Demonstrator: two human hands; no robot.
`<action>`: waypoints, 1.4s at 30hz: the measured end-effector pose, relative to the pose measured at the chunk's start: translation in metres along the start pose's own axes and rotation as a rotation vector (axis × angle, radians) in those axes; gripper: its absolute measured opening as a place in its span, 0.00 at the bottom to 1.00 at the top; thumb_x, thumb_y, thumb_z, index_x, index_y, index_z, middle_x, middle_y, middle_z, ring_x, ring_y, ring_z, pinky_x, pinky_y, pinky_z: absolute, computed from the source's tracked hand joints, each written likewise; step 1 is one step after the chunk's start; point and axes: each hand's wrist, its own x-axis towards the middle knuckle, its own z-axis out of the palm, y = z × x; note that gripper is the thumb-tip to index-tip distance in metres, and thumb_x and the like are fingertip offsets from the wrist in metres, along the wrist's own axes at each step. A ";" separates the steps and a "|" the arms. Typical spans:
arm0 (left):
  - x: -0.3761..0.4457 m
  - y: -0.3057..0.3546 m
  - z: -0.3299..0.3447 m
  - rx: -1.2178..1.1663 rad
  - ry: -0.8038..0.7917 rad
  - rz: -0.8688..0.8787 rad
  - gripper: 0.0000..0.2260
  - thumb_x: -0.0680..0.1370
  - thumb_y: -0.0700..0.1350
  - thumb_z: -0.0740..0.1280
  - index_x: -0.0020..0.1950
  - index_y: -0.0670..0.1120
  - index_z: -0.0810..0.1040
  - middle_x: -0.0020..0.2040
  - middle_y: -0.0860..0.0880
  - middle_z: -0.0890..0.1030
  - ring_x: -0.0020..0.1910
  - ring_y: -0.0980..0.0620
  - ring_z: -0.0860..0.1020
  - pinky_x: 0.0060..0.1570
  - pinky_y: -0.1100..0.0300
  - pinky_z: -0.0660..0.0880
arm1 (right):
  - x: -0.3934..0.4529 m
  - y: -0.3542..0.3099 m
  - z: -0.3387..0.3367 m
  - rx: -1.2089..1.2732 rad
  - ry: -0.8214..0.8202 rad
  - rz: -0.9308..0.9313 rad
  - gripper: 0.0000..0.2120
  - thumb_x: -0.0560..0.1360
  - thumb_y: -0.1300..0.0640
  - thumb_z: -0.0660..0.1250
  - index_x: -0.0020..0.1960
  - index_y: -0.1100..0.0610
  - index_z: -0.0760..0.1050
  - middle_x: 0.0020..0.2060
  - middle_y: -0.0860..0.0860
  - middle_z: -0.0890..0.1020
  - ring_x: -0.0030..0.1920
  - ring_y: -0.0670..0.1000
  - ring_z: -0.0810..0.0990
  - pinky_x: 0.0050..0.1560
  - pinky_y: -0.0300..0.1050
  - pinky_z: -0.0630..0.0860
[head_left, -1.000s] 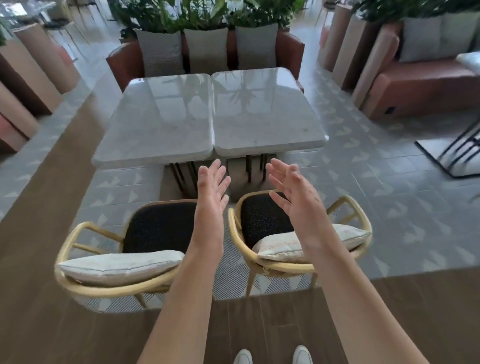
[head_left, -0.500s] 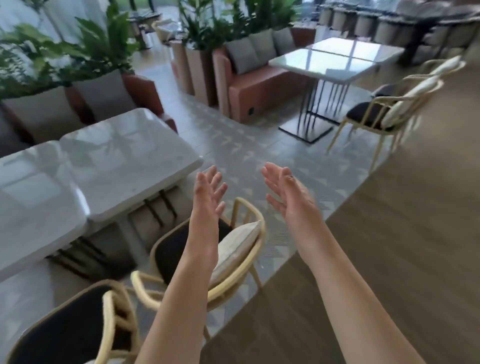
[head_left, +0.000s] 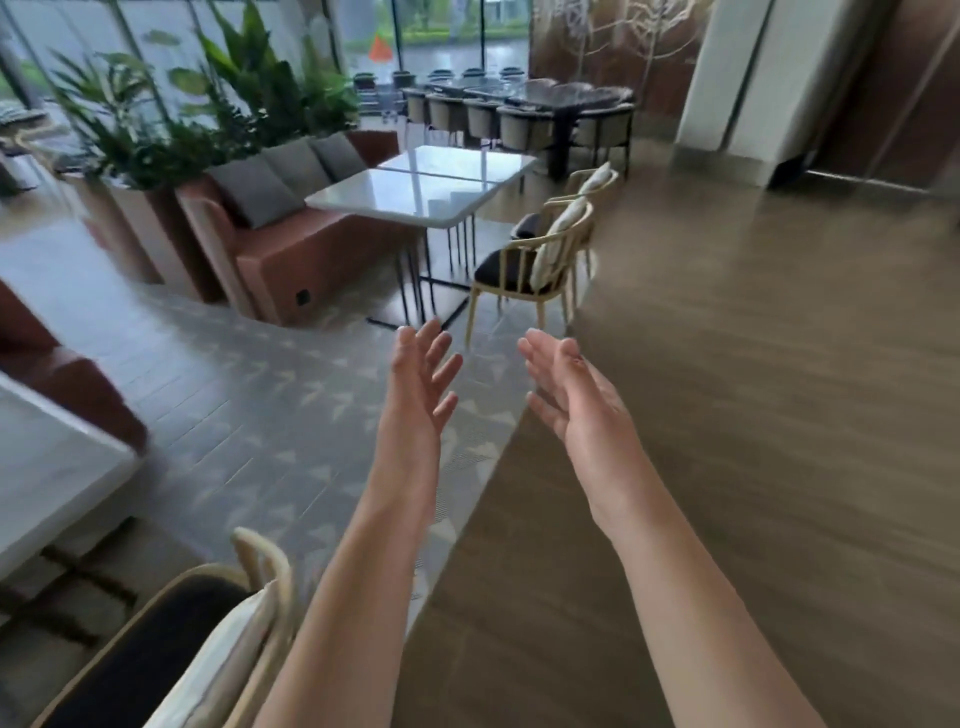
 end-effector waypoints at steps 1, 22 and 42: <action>0.009 -0.001 0.016 -0.004 -0.026 -0.004 0.27 0.83 0.63 0.46 0.78 0.54 0.67 0.73 0.56 0.73 0.70 0.58 0.74 0.76 0.48 0.63 | 0.006 -0.004 -0.014 0.011 0.027 -0.006 0.32 0.71 0.25 0.55 0.69 0.38 0.72 0.68 0.37 0.75 0.67 0.39 0.73 0.75 0.53 0.66; 0.337 -0.071 0.233 -0.095 -0.512 -0.115 0.25 0.83 0.66 0.51 0.74 0.57 0.72 0.70 0.58 0.77 0.67 0.61 0.76 0.74 0.49 0.65 | 0.294 0.000 -0.176 0.073 0.484 -0.066 0.34 0.71 0.34 0.56 0.72 0.48 0.72 0.65 0.41 0.79 0.67 0.38 0.74 0.72 0.46 0.70; 0.613 -0.161 0.467 0.002 -0.505 -0.154 0.24 0.84 0.63 0.49 0.75 0.56 0.71 0.70 0.57 0.77 0.68 0.60 0.75 0.75 0.48 0.65 | 0.601 0.030 -0.418 0.115 0.476 -0.038 0.33 0.73 0.33 0.54 0.73 0.47 0.71 0.68 0.41 0.77 0.69 0.38 0.72 0.73 0.47 0.69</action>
